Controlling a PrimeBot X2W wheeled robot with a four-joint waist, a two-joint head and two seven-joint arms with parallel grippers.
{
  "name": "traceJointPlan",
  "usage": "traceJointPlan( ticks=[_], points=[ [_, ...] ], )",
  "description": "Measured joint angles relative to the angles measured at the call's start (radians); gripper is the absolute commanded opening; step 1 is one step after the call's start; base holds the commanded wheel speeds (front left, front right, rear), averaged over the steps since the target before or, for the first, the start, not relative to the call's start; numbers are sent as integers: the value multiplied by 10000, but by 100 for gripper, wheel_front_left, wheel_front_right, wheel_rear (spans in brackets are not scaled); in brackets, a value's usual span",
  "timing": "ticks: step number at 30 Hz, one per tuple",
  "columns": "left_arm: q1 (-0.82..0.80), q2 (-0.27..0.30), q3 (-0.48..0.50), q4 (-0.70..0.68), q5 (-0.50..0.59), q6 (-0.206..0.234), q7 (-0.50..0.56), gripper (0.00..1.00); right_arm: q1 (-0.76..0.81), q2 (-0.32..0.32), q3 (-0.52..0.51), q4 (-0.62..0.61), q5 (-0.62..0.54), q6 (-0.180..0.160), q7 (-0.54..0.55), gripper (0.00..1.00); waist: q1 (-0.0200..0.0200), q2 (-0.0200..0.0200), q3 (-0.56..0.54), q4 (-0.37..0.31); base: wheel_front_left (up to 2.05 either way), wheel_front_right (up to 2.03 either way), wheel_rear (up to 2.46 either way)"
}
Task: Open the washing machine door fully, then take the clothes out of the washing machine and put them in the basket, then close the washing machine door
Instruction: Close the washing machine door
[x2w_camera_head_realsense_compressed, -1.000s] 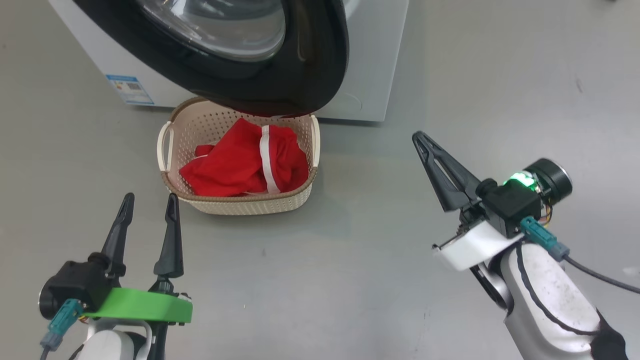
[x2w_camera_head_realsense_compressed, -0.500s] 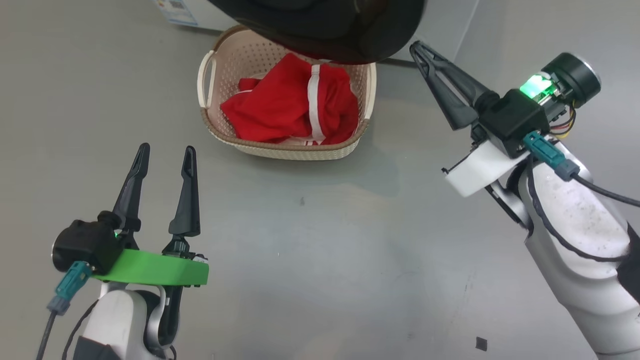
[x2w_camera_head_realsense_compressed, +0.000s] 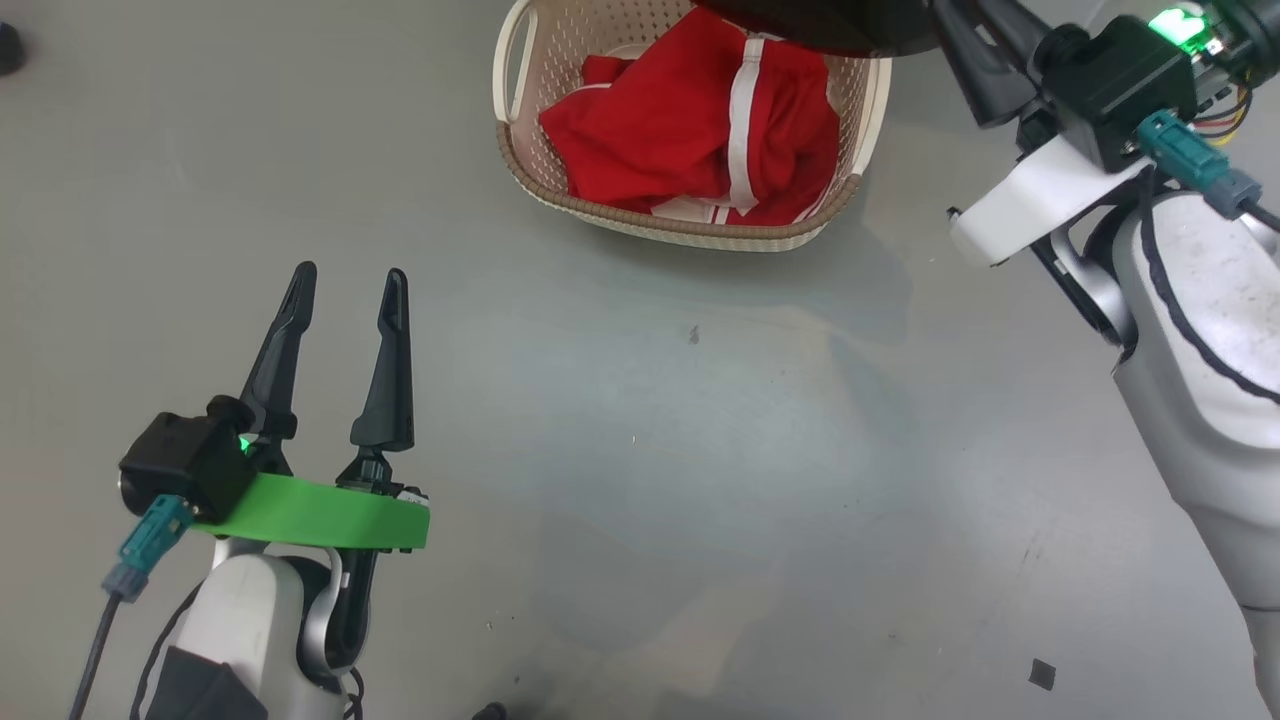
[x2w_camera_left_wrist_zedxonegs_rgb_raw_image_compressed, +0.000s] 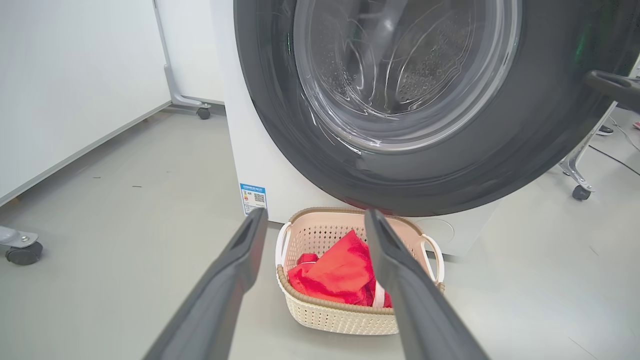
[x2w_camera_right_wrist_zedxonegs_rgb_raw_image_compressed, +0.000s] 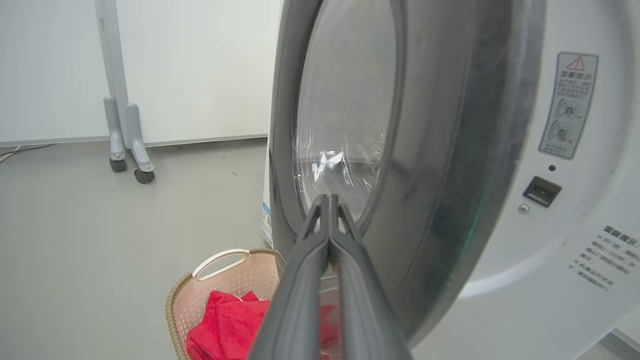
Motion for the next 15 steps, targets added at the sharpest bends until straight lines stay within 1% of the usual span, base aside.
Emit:
traceJointPlan(
  ticks=[6, 9, 15],
  points=[
    [-165, -50, 81, 4, -10, -2, -2, 100, -674, -42, -426, 401, 253, 0, 81, 0, 0, 0, 449, 257, 0, 0, 0],
    [-238, -56, 107, 4, -38, -2, 0, 100, -905, -19, -581, 533, 313, 79, 79, 0, 0, 0, 602, 283, 0, 0, 0],
    [-485, -69, -142, -2, -401, -2, -2, 100, -1372, -69, -851, 821, 320, 84, 171, 0, 0, 0, 864, 264, 0, 0, 0]
  ],
)
